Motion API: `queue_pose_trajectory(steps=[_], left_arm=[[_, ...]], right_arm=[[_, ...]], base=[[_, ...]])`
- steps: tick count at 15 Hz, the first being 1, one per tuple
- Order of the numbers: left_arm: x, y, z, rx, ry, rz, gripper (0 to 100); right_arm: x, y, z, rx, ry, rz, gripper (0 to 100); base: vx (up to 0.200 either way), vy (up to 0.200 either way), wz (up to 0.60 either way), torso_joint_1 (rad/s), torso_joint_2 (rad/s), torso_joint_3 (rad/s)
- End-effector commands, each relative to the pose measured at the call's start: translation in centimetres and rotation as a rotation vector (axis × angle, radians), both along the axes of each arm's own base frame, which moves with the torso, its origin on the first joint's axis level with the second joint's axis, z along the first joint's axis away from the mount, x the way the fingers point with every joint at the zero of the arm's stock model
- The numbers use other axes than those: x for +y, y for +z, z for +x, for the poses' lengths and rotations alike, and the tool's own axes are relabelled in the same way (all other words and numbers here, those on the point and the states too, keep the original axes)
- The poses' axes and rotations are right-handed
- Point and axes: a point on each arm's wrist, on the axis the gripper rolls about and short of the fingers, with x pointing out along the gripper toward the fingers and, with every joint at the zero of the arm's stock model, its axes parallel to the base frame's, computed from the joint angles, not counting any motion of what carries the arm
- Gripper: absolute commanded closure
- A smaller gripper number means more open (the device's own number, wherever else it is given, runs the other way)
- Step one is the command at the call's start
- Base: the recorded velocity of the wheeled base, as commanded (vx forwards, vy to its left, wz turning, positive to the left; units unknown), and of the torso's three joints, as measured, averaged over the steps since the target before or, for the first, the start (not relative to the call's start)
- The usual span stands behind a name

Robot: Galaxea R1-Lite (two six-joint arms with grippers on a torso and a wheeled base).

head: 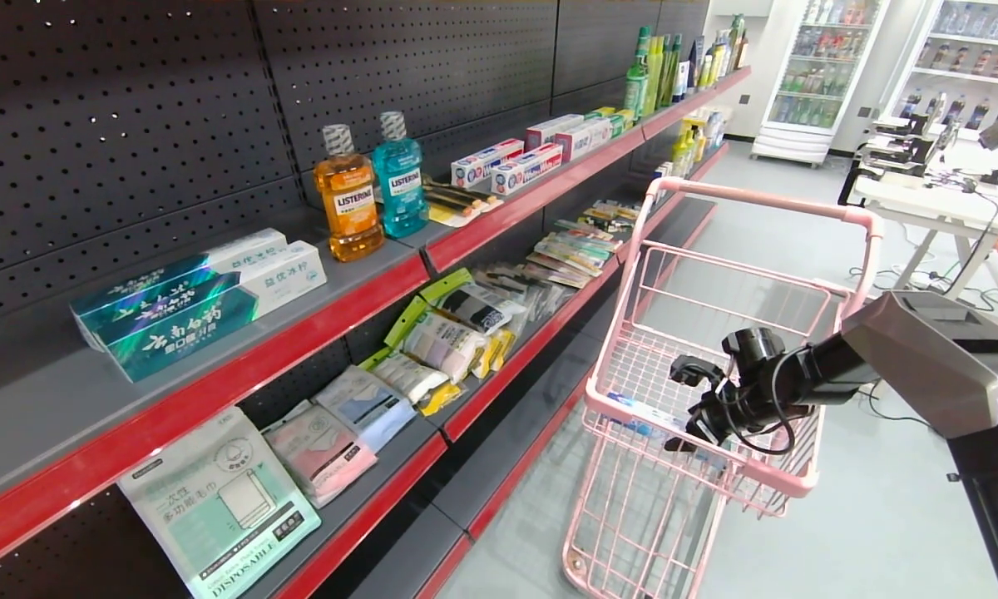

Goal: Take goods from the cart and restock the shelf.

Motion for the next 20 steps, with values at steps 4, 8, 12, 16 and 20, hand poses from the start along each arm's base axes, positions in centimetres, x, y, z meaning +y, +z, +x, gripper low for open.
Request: queue_pose_trajectory(steps=[4,8,12,16,20], left_arm=[[0.0,0.0,0.0,-0.001,0.0,0.0,0],[0.0,0.0,0.0,-0.001,0.0,0.0,0],[0.0,0.0,0.01,0.001,-0.001,0.0,0],[0.0,0.0,0.0,-0.001,0.0,0.0,0],[0.0,0.0,0.0,-0.001,0.0,0.0,0]], right_arm=[[-0.02,-0.01,0.14,0.023,-0.008,-0.011,0],[-0.04,-0.05,0.19,0.03,-0.013,-0.018,0],[0.03,-0.06,0.19,0.029,-0.012,-0.021,0],[0.14,-0.06,0.2,0.029,-0.011,-0.032,0],[0.35,-0.18,0.02,0.038,0.01,-0.042,100]], base=[[0.0,0.0,0.0,0.0,0.0,0.0],[0.0,0.0,0.0,0.0,0.0,0.0],[0.0,0.0,0.0,0.0,0.0,0.0],[0.0,0.0,0.0,0.0,0.0,0.0],[0.0,0.0,0.0,0.0,0.0,0.0]])
